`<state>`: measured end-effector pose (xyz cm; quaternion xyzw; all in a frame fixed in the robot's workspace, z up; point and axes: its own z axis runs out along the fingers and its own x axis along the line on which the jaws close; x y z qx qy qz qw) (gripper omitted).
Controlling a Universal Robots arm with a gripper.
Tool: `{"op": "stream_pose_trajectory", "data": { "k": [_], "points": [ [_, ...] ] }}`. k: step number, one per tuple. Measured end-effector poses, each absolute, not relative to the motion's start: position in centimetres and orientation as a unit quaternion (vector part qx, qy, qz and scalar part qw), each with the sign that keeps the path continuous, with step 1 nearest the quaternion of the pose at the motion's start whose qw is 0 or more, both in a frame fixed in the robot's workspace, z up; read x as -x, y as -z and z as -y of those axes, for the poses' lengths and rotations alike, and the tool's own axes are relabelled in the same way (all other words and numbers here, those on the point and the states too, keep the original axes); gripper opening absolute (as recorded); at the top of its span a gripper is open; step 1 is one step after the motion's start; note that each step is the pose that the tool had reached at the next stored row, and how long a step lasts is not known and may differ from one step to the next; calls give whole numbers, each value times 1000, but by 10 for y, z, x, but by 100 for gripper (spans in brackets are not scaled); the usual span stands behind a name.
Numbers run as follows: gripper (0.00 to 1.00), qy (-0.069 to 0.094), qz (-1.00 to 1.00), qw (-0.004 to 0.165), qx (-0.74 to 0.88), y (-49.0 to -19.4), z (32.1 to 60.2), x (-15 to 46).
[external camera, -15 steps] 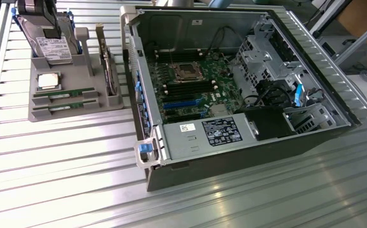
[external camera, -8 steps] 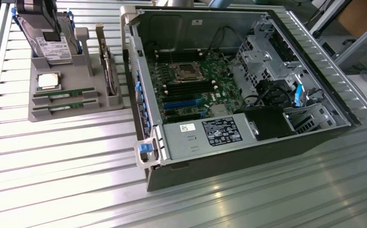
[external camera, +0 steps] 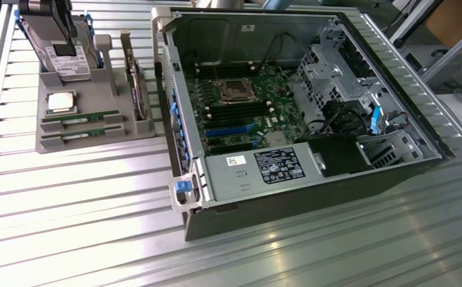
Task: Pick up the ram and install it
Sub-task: 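Pick up the ram and move it above insertion slot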
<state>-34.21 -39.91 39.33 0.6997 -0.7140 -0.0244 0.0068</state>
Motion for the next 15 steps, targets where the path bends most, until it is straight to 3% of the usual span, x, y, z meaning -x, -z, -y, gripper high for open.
{"op": "stream_pose_trajectory", "data": {
  "k": [15],
  "points": [
    [42, 24, 714, 7, -700, -388, 399, 342]
  ]
}}
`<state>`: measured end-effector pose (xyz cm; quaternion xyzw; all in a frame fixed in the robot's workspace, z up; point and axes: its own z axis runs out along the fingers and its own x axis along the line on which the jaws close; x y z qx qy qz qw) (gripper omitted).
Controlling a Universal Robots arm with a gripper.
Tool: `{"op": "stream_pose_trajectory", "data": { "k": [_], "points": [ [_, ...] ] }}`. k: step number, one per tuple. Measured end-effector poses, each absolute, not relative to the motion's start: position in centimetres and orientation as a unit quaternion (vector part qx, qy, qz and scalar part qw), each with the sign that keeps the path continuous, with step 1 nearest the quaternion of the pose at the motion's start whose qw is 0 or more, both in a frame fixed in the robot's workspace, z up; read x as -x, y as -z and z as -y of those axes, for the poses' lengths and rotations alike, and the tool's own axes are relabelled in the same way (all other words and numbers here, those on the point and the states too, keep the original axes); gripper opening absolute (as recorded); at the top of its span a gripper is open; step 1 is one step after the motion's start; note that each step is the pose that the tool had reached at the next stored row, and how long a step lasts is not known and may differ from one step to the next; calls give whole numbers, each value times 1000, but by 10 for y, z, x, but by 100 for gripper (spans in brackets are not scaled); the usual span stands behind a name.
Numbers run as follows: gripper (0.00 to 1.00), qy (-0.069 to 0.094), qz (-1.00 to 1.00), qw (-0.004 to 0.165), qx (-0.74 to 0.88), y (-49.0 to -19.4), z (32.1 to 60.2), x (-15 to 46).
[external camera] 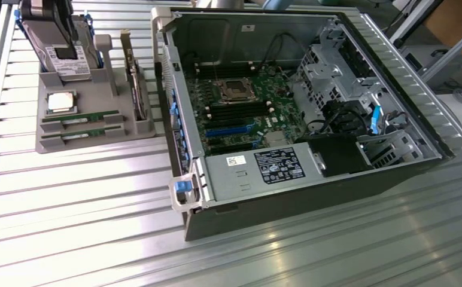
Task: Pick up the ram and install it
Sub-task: 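Pick up the ram and move it above insertion slot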
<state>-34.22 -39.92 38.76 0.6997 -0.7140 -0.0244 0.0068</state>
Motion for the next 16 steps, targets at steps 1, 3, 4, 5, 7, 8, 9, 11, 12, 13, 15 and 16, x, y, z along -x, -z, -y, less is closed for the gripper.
{"op": "stream_pose_trajectory", "data": {
  "k": [1, 3, 4, 5, 7, 8, 9, 11, 12, 13, 15, 16],
  "points": [
    [42, 24, 714, 7, -700, -387, 399, 342],
    [42, 24, 714, 7, -700, -386, 399, 342],
    [42, 24, 714, 7, -700, -385, 399, 342],
    [42, 24, 714, 7, -700, -384, 399, 342],
    [42, 24, 714, 7, -700, -383, 399, 342],
    [42, 24, 714, 7, -700, -382, 399, 342],
    [42, 24, 714, 7, -700, -382, 399, 342],
    [42, 24, 714, 7, -700, -380, 399, 342],
    [42, 24, 714, 7, -700, -380, 399, 342],
    [42, 24, 714, 7, -700, -379, 399, 342],
    [42, 24, 714, 7, -700, -378, 399, 342],
    [42, 24, 714, 7, -700, -378, 399, 342]
  ]
}}
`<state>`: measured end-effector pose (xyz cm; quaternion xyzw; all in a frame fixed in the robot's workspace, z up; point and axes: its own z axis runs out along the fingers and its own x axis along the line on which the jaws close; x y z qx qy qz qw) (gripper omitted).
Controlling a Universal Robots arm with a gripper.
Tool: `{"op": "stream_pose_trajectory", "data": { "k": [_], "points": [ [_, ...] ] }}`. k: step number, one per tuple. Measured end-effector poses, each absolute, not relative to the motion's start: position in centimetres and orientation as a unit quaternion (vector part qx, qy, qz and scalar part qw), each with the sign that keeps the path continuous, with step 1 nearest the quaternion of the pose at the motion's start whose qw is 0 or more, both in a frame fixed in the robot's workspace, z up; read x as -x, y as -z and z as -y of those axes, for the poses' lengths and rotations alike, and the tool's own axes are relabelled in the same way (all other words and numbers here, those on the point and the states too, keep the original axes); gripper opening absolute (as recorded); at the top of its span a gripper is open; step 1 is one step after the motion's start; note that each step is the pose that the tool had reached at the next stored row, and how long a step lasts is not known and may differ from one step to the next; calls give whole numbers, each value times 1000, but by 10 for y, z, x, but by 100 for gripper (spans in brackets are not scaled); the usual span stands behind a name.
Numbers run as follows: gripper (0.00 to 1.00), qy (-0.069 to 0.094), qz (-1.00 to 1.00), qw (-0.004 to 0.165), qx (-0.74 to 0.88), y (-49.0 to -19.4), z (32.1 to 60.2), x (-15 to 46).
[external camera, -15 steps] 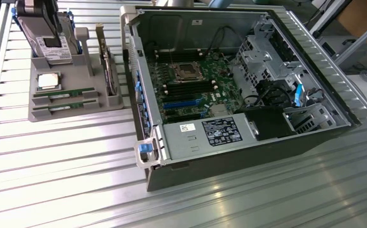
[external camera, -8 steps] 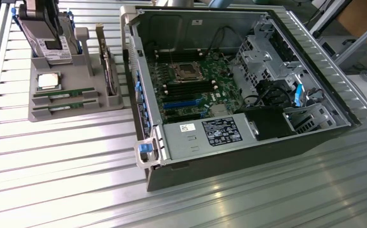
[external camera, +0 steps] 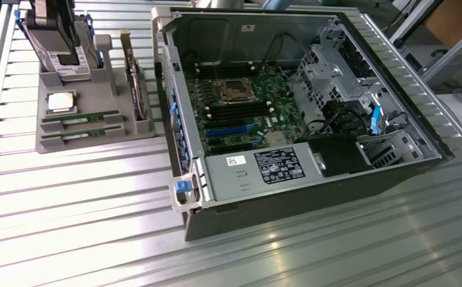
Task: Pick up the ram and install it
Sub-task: 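Pick up the ram and move it above insertion slot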
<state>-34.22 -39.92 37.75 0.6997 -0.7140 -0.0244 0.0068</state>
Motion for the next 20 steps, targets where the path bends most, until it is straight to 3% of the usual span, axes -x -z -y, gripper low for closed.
{"op": "stream_pose_trajectory", "data": {
  "k": [20],
  "points": [
    [42, 24, 714, 7, -700, -365, 399, 342]
  ]
}}
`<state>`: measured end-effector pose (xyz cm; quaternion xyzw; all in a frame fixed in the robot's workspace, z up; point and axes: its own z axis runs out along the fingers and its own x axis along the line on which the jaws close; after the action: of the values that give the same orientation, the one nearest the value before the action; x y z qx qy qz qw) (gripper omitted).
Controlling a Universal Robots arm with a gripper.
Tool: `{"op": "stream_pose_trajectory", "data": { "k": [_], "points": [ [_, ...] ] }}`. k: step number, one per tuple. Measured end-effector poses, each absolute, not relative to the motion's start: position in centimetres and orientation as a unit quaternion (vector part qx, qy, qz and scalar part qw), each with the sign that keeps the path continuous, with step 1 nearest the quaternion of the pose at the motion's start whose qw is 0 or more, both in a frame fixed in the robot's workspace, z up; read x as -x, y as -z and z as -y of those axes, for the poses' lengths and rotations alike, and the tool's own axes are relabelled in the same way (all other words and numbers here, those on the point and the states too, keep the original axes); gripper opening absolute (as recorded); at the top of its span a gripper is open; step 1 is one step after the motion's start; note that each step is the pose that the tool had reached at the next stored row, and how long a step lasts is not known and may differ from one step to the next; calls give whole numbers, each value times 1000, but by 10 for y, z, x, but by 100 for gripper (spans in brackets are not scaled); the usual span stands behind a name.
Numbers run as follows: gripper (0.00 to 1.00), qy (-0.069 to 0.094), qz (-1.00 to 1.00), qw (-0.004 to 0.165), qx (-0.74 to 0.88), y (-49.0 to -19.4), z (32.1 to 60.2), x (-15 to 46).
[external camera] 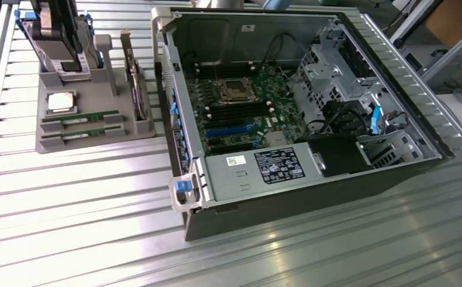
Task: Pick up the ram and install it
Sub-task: 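Pick up the ram and move it above insertion slot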
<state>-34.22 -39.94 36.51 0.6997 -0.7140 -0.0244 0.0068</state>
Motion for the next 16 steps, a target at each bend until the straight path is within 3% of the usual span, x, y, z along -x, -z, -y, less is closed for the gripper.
{"op": "stream_pose_trajectory", "data": {
  "k": [16],
  "points": [
    [42, 24, 714, 7, -700, -354, 400, 342]
  ]
}}
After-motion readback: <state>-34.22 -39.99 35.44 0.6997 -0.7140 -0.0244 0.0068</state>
